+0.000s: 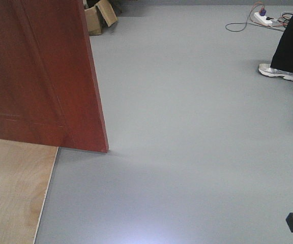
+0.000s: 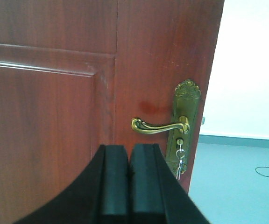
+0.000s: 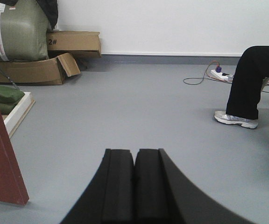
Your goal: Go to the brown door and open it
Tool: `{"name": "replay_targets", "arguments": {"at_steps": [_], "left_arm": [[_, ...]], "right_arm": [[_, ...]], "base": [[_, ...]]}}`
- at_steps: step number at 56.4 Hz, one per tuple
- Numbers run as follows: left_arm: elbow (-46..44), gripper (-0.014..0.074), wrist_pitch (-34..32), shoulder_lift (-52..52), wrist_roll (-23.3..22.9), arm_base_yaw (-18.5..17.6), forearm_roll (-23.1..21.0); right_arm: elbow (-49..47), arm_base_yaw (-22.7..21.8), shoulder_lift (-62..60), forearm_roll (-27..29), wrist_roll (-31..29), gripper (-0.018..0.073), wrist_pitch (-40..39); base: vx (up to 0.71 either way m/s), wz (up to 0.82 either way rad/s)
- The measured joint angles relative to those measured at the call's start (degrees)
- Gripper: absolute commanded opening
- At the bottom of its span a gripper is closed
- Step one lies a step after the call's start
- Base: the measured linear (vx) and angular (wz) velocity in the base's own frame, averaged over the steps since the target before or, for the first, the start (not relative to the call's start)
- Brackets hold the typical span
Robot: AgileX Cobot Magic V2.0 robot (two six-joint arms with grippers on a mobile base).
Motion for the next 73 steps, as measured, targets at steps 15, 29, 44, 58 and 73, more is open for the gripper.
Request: {"name": "replay_targets", "arguments": {"at_steps": [15,29,44,58,73], "left_arm": [[0.0,-0.0006,0.0,0.0,0.0,0.0,0.0],[0.0,-0.0006,0.0,0.0,0.0,0.0,0.0],[0.0,-0.0006,0.0,0.0,0.0,0.0,0.0],[0.0,-0.0006,0.0,0.0,0.0,0.0,0.0],[0.0,-0.0006,0.0,0.0,0.0,0.0,0.0]], "right_arm": [[0.0,0.0,0.0,0.0,0.0,0.0,0.0],[0.0,0.0,0.0,0.0,0.0,0.0,0.0],[0.0,0.0,0.0,0.0,0.0,0.0,0.0],[0.0,0.0,0.0,0.0,0.0,0.0,0.0],[0.0,0.0,0.0,0.0,0.0,0.0,0.0]], "base": [[0.0,0.0],[0.01,0.0],[0.05,0.0],[0.13,0.0],[0.19,-0.05]]}}
